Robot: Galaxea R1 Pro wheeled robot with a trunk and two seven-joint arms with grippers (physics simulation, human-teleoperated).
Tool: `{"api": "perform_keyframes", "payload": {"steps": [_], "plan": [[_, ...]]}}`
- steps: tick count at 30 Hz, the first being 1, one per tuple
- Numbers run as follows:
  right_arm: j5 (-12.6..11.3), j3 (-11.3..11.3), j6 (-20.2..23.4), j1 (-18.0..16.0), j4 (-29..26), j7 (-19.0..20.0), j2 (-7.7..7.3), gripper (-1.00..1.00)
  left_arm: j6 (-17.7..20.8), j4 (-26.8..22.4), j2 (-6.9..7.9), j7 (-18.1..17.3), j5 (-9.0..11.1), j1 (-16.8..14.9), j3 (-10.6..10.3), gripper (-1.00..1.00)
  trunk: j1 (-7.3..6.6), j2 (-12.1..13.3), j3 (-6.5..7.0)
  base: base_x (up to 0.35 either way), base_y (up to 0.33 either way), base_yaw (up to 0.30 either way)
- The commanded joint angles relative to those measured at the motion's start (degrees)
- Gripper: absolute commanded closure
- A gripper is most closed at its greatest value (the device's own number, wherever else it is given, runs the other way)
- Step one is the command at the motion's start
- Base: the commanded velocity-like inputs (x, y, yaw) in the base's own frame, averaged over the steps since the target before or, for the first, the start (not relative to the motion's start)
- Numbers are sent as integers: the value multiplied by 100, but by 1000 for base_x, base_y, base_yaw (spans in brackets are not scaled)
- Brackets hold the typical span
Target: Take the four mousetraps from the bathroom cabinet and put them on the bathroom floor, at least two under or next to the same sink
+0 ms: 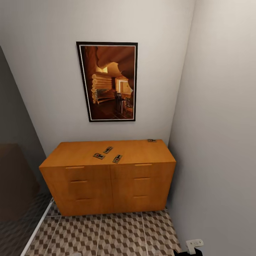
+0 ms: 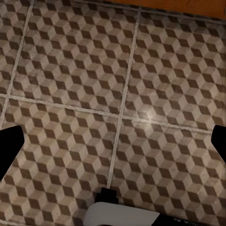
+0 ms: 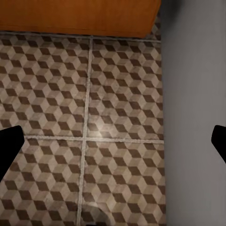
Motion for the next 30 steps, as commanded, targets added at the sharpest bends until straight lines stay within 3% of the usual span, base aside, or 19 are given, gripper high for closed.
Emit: {"api": "perform_keyframes", "payload": {"steps": [1,30], "plan": [[29,-5,-19,-5,4,15,-1,-100,-12,1,-4,7,62,-4,-14,-100,3,-12,-13,0,0,0],[32,24,-11,-5,4,15,7,-100,-1,-40,23,4,52,-4,-21,-100,3,-12,-13,0,0,0]]}}
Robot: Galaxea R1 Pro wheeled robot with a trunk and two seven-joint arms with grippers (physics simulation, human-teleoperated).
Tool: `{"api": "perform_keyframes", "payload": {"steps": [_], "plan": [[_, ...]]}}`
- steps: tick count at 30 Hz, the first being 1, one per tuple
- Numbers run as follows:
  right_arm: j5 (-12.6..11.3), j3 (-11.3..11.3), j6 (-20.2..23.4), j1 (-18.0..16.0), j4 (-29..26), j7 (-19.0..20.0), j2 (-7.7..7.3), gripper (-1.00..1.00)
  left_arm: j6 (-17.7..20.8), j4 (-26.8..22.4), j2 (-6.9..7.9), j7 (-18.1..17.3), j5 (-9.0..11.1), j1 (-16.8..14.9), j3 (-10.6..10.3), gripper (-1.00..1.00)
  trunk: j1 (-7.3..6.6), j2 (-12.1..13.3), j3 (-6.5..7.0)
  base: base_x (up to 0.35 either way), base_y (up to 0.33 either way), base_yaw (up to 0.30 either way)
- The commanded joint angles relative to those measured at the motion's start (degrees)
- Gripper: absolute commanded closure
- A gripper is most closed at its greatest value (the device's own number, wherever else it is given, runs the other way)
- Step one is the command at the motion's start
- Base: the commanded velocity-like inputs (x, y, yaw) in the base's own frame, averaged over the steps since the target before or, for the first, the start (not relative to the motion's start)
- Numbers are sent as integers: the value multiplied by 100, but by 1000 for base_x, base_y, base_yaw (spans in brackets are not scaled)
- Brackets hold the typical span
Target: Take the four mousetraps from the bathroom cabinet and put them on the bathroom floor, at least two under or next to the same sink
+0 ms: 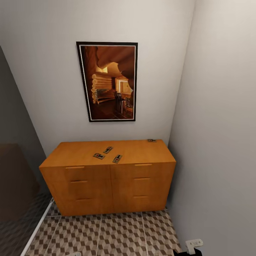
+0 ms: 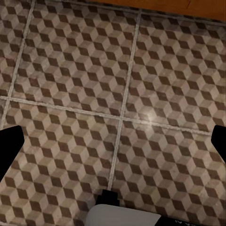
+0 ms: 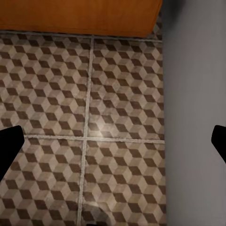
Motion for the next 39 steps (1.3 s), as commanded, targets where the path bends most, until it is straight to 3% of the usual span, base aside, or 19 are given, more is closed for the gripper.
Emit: {"api": "perform_keyframes", "payload": {"steps": [1,7,13,14,20,30,35,36,38,39], "plan": [[32,2,-17,-5,4,15,-2,-100,-11,0,-3,10,60,-4,-12,-100,3,-12,-13,0,0,0],[88,17,-3,-5,-13,91,-1,-100,-5,-56,7,-13,66,-4,-25,-100,3,-12,-13,0,0,0],[102,-3,44,-11,-414,40,45,-100,35,-513,-16,-17,65,-4,-36,-100,3,-12,-13,0,0,0],[100,-4,73,-13,-773,35,54,-100,53,-827,-18,-13,61,-4,-41,-100,3,-12,-13,0,0,0],[96,-2,104,-41,-1439,26,59,-100,348,-1610,-6,-4,60,-4,-43,-100,3,-12,-13,0,0,0],[31,-5,546,-154,-2920,26,60,-100,1410,-3663,-28,5,66,-27,-44,-100,3,-12,-13,0,0,0],[-10,-5,934,-386,-3678,30,112,-100,1999,-4693,-77,-2,75,-225,-44,-100,3,-12,-13,0,0,0],[-52,-6,1205,-563,-4005,31,181,-100,2203,-5121,-114,-3,76,-327,-44,-100,3,-12,-13,0,0,0],[-92,-6,1356,-641,-4172,31,201,-100,2276,-5297,-140,-3,76,-387,-47,-100,3,-12,-13,0,0,0],[-254,-6,1766,-775,-4647,31,225,-100,2472,-5611,-256,-4,77,-561,-52,-100,3,-12,-13,0,0,0]]}}
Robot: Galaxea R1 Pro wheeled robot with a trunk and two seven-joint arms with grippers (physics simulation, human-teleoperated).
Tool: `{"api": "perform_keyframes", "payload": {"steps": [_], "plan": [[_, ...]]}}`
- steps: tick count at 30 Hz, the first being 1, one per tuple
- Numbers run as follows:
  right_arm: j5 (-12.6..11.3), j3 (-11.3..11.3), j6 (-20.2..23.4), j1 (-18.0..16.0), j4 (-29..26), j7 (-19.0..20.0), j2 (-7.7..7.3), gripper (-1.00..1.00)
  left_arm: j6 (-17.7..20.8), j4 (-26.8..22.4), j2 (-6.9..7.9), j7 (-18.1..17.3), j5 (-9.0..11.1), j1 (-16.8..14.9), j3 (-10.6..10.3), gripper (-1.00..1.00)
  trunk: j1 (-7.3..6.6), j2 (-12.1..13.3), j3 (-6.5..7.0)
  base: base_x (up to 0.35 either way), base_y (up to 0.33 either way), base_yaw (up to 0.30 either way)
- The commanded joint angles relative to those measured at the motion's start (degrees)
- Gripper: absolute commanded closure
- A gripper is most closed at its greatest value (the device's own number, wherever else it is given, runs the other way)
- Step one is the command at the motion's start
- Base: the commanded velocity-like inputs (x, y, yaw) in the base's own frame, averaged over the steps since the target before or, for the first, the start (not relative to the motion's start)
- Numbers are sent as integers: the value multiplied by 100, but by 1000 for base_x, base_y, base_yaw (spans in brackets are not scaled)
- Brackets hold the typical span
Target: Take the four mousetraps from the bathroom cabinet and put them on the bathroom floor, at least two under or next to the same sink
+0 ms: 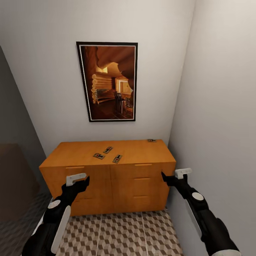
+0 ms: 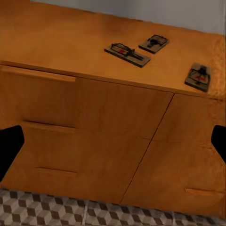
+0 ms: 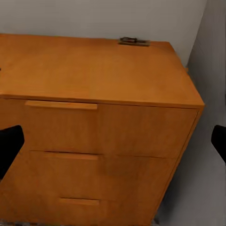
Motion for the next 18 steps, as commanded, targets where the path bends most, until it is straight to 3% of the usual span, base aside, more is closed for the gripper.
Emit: {"api": "perform_keyframes", "payload": {"steps": [1,6,9,14,17,18], "plan": [[-39,-3,138,-30,-154,20,1,-100,87,-79,-44,31,57,-52,-2,-100,3,-14,-17,0,0,0],[-216,-3,721,-92,-713,20,9,-100,426,-220,-280,43,16,-242,-68,-100,3,-14,-17,0,0,0],[-261,2,1014,-157,-915,20,47,-100,690,-248,-446,44,-154,-372,-210,-100,3,-14,-17,0,0,0],[-248,9,1229,-299,-1018,-1,181,-100,1163,-227,-821,97,-745,-561,-560,-100,3,-14,-17,0,0,0],[-239,12,1340,-341,-1035,-68,217,-100,1382,-187,-821,182,-1166,-659,-654,-100,3,-14,-17,0,0,0],[-241,18,1439,-377,-1040,-143,231,-100,1504,-147,-821,239,-1438,-729,-690,-100,3,-14,-17,0,0,0]]}}
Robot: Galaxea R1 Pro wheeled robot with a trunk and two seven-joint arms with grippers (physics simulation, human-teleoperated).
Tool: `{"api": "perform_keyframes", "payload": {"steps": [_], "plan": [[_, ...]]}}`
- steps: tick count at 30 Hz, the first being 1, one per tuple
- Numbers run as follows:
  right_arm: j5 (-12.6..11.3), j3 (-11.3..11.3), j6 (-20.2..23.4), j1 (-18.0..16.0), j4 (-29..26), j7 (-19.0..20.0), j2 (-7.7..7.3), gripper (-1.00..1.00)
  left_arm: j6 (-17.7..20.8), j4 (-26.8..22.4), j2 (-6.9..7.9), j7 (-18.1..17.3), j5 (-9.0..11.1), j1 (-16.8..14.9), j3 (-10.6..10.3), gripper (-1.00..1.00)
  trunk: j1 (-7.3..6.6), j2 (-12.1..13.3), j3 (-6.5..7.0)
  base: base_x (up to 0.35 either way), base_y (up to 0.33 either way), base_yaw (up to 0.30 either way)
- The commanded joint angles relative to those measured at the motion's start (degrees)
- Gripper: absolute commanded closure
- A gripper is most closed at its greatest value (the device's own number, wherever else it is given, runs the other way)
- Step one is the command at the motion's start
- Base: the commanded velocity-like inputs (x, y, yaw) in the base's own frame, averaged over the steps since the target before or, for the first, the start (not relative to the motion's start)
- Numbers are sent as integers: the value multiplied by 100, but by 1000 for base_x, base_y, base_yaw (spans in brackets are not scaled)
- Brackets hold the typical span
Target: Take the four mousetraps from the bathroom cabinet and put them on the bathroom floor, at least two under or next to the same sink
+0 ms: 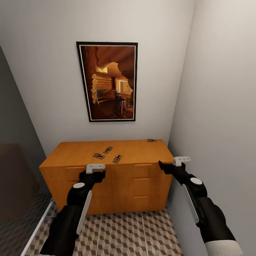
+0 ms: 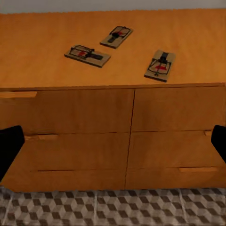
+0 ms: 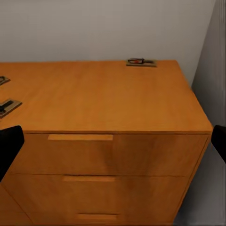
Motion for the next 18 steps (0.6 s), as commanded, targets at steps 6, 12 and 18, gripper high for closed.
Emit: {"api": "perform_keyframes", "payload": {"steps": [6,12,18], "plan": [[-58,378,629,-342,244,-396,26,-100,391,730,-1,95,-575,-476,-56,-100,4,-14,-14,0,0,0],[-61,760,906,-830,1044,-725,32,-100,452,1826,-1,129,-623,-913,-52,-100,4,-14,-14,0,0,0],[-44,868,934,-1089,1619,-781,42,-100,421,2179,-1,135,-113,-1033,-48,-100,4,-14,-14,0,0,0]]}}
